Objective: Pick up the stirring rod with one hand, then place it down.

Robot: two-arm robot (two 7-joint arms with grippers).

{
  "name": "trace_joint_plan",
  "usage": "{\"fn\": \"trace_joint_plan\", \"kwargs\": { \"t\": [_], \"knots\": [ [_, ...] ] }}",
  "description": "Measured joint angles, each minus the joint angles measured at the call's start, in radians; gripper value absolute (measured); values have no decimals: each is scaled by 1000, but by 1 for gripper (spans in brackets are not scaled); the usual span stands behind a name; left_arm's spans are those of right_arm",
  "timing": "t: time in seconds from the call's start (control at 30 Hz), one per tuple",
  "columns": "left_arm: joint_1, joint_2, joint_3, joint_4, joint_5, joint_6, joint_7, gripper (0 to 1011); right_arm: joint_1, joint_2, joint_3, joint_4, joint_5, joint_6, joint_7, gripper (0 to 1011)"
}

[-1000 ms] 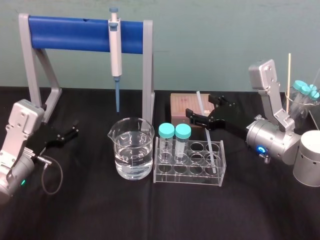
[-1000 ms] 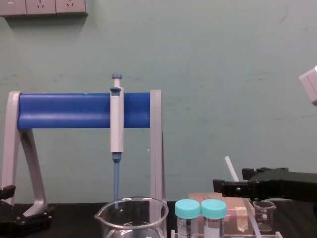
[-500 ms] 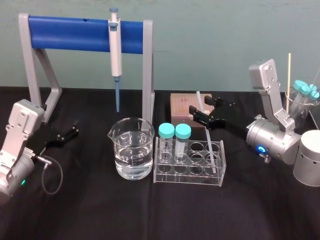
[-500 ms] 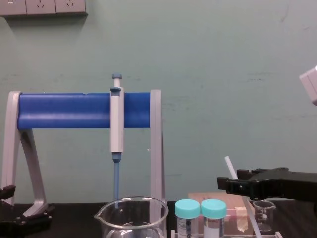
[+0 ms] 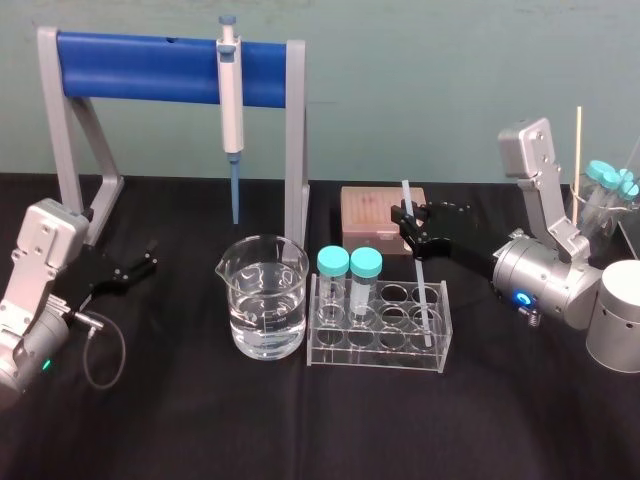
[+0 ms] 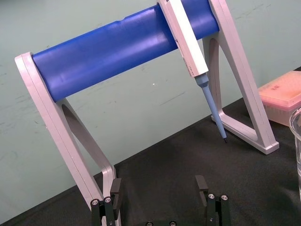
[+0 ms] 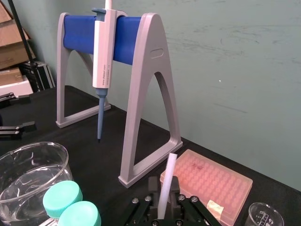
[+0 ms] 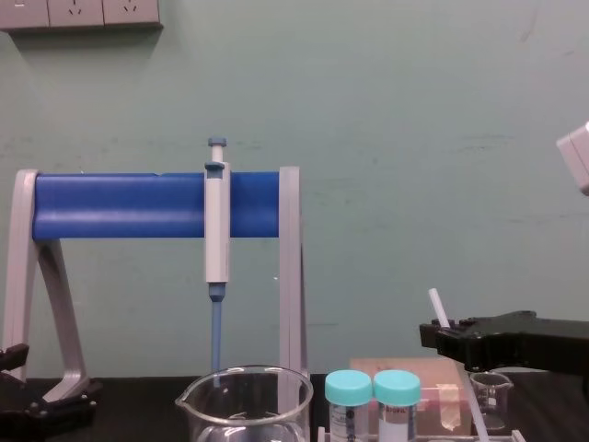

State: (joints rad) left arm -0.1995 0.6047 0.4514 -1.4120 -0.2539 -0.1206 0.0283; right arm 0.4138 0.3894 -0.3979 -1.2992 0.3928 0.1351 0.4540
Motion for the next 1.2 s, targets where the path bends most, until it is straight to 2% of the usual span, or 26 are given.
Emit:
{"fn": "trace_joint_plan", "kwargs": {
  "t": [0.17,0.67,0.9,1.2],
  "knots": [
    [0,0,0,0,0,0,0,1000,0,0,0,0,0,0,0,82],
    [0,0,0,0,0,0,0,1000,0,0,0,0,0,0,0,80],
    [0,0,0,0,0,0,0,1000,-10,-2,6,-4,4,-46,5,80],
    [0,0,0,0,0,0,0,1000,-17,-1,11,-9,12,-61,13,80]
  ]
}}
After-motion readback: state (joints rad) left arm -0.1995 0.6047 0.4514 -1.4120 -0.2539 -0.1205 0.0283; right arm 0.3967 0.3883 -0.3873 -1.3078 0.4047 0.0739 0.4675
